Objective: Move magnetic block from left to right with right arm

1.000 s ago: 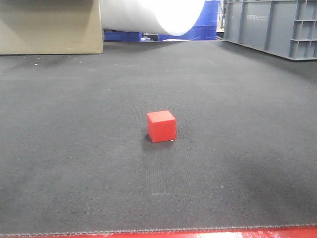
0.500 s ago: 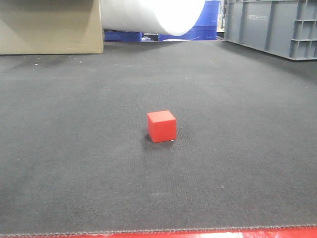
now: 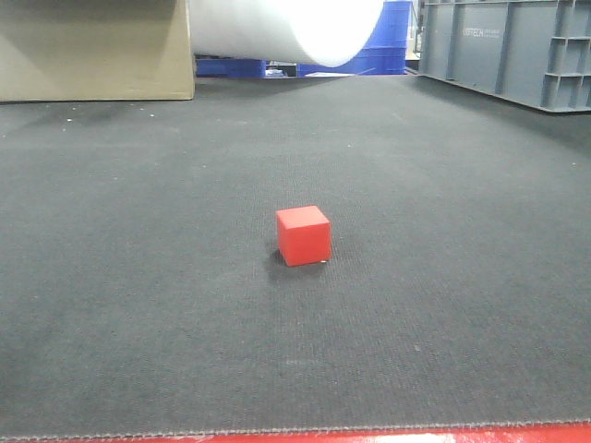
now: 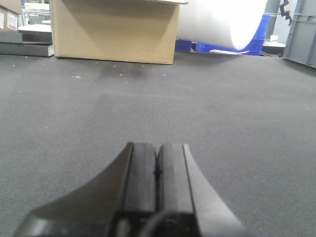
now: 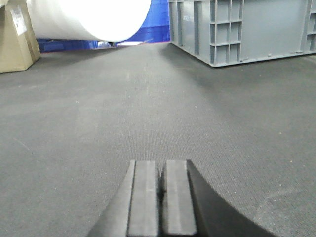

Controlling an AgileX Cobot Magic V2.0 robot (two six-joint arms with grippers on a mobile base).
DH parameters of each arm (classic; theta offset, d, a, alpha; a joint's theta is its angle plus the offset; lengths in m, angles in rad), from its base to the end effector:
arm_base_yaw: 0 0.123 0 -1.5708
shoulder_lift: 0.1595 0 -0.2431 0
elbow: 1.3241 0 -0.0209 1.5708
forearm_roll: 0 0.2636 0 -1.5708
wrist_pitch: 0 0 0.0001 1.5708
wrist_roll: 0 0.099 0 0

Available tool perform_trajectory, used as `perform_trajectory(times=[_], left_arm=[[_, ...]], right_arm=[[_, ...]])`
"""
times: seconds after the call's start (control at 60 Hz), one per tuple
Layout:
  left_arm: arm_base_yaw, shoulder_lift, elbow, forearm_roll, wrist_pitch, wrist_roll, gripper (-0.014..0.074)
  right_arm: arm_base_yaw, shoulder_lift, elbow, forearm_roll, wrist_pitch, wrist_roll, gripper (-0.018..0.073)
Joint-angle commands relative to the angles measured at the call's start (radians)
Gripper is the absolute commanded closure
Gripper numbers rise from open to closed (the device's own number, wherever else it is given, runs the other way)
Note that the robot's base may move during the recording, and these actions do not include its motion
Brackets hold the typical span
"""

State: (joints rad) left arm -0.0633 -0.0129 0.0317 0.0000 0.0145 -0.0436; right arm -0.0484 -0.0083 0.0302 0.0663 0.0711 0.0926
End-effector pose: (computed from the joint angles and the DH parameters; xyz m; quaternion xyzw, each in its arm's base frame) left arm 0.1197 -0.0076 0.2026 0.0068 0.6878 -0.0388 0.7249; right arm 0.1202 -0.0054 0.1970 0.0717 0.7055 0.0405 0.7039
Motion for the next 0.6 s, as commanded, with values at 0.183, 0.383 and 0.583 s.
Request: perform_trajectory(times=[0.183,0.383,0.583], left_arm=[[0.000,-0.014,0.008,0.000,-0.090,-0.004,0.0713],[0.000,-0.014,0.008,0.000,-0.090,-0.004,0.0713],[0.000,-0.014,0.008,0.000,-0.090,-0.004,0.0713]], right_arm=[[-0.006,-0.020,-0.005,-0.007,-0.087,-0.010,0.0491],[-0.006,-0.020,-0.005,-0.007,-0.087,-0.010,0.0491],[-0.006,-0.020,-0.005,-0.007,-0.087,-0.010,0.0491]])
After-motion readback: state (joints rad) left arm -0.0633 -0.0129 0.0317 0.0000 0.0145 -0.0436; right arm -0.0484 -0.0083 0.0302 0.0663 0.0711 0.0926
